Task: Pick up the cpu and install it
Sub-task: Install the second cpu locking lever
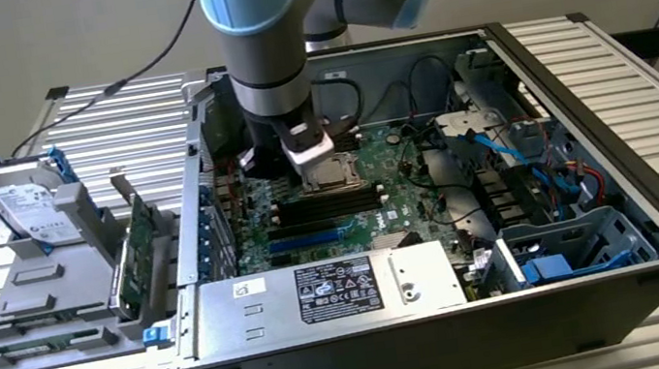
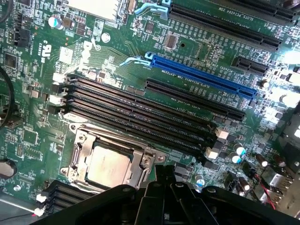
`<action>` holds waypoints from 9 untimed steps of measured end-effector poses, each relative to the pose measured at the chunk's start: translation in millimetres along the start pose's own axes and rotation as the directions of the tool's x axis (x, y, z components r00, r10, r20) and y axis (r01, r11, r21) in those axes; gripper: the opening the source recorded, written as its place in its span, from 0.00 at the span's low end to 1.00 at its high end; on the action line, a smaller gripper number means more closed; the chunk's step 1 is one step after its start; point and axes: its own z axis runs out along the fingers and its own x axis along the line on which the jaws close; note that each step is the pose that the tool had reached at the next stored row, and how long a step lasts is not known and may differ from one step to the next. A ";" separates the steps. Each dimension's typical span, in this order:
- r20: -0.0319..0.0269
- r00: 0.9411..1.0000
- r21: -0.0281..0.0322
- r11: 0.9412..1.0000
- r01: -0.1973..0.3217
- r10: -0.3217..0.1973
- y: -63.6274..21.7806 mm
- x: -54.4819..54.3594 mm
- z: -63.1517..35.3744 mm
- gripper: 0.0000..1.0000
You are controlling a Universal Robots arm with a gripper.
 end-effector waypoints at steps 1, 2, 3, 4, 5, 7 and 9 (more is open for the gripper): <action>0.000 1.000 0.000 1.000 -0.006 0.006 -0.3 0.2 -1.7 0.11; -0.001 1.000 -0.001 1.000 -0.011 0.011 -0.7 0.3 -3.3 0.11; -0.002 1.000 -0.002 1.000 -0.017 0.017 -1.0 0.5 -4.7 0.11; -0.003 1.000 -0.003 1.000 -0.021 0.021 -1.5 0.8 -7.1 0.11; -0.003 1.000 -0.004 1.000 -0.023 0.023 -2.2 1.2 -10.2 0.11; -0.002 1.000 -0.008 1.000 -0.024 0.024 -4.0 2.4 -18.3 0.11; -0.001 1.000 -0.011 1.000 -0.025 0.025 -5.5 3.8 -26.1 0.11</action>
